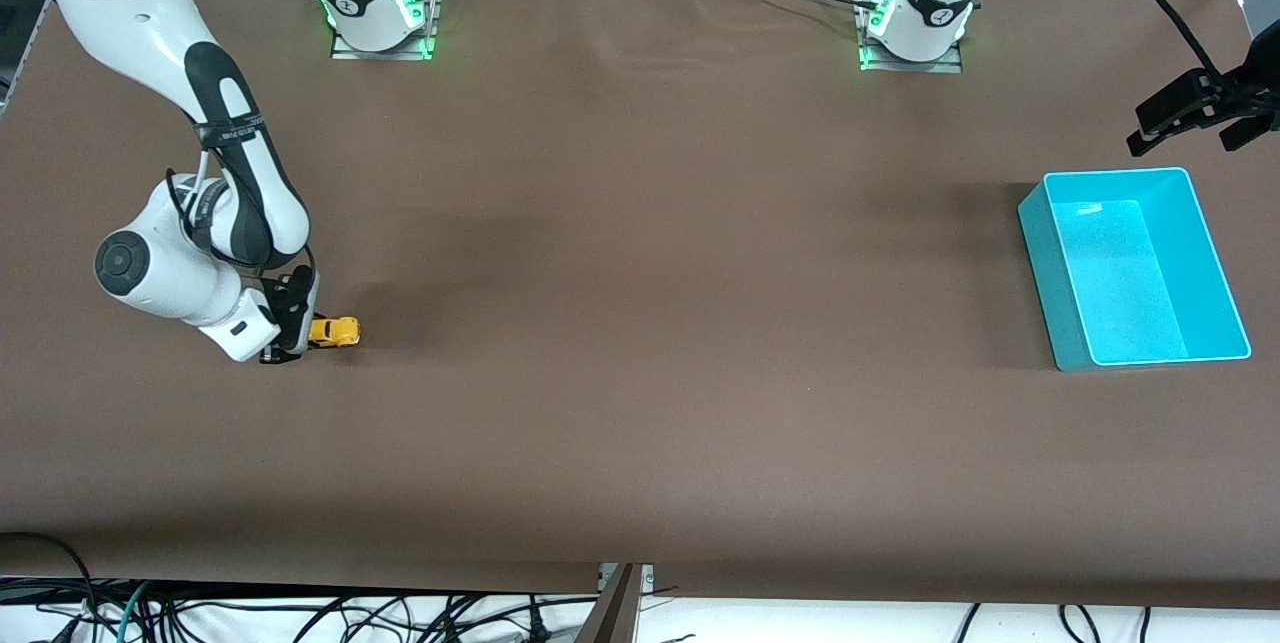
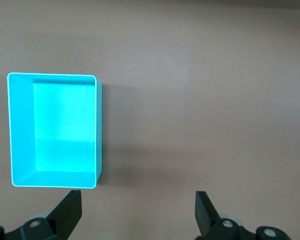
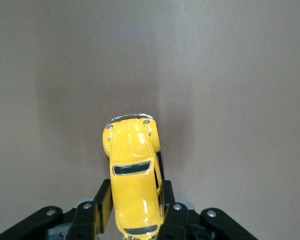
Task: Wind and store yellow beetle car
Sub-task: 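Drag the held car backward along the table with the right gripper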
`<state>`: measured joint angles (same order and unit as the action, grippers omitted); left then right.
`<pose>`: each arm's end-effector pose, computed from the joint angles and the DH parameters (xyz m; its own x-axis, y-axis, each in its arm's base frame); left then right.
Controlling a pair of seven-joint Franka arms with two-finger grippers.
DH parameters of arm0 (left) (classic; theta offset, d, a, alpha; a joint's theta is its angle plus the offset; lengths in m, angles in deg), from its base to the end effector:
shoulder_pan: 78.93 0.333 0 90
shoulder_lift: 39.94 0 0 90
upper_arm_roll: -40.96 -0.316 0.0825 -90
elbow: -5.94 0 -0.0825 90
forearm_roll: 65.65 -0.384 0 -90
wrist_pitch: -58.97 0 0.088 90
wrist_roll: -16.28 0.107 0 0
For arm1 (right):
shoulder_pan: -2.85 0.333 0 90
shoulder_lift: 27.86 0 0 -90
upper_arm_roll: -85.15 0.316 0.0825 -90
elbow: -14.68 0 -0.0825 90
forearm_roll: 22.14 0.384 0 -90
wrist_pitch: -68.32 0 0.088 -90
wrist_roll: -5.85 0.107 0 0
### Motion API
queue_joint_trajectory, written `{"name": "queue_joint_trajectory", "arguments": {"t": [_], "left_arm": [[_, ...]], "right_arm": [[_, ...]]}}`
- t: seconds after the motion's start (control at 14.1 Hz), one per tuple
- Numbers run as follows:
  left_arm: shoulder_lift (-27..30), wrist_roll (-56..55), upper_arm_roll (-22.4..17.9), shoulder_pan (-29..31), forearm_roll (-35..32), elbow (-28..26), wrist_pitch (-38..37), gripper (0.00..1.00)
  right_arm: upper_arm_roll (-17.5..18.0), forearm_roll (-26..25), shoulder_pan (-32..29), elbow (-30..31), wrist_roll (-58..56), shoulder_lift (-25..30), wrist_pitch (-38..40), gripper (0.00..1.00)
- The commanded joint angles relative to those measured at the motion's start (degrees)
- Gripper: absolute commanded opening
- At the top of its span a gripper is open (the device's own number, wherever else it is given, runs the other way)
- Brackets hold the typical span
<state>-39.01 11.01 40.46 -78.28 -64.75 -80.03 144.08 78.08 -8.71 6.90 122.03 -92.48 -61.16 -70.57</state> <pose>0.5408 0.0091 0.6588 0.9939 0.1105 -0.0002 0.1105 -0.9938 0.0158 0.6343 -0.0288 0.2001 0.0671 0.9941 0.0851 0.9977 -0.0660 -0.0163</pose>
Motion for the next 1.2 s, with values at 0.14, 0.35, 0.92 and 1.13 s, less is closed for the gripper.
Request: {"name": "queue_joint_trajectory", "arguments": {"t": [0.14, 0.35, 0.92, 1.13], "left_arm": [[-0.7, 0.3, 0.1, 0.2, 0.7, 1.7, -0.9, 1.00], [-0.7, 0.3, 0.1, 0.2, 0.7, 1.7, -0.9, 1.00], [-0.7, 0.3, 0.1, 0.2, 0.7, 1.7, -0.9, 1.00], [-0.7, 0.3, 0.1, 0.2, 0.7, 1.6, -0.9, 1.00]], "right_arm": [[-0.4, 0.4, -2.5, 2.0, -2.1, -2.4, -0.1, 0.29], [-0.4, 0.4, -4.1, 1.9, -4.1, -2.5, -0.1, 0.29], [-0.4, 0.4, -8.3, 1.5, -8.0, -2.5, -0.3, 0.29], [-0.4, 0.4, -9.8, 1.2, -9.2, -2.9, -0.4, 0.29]]}}
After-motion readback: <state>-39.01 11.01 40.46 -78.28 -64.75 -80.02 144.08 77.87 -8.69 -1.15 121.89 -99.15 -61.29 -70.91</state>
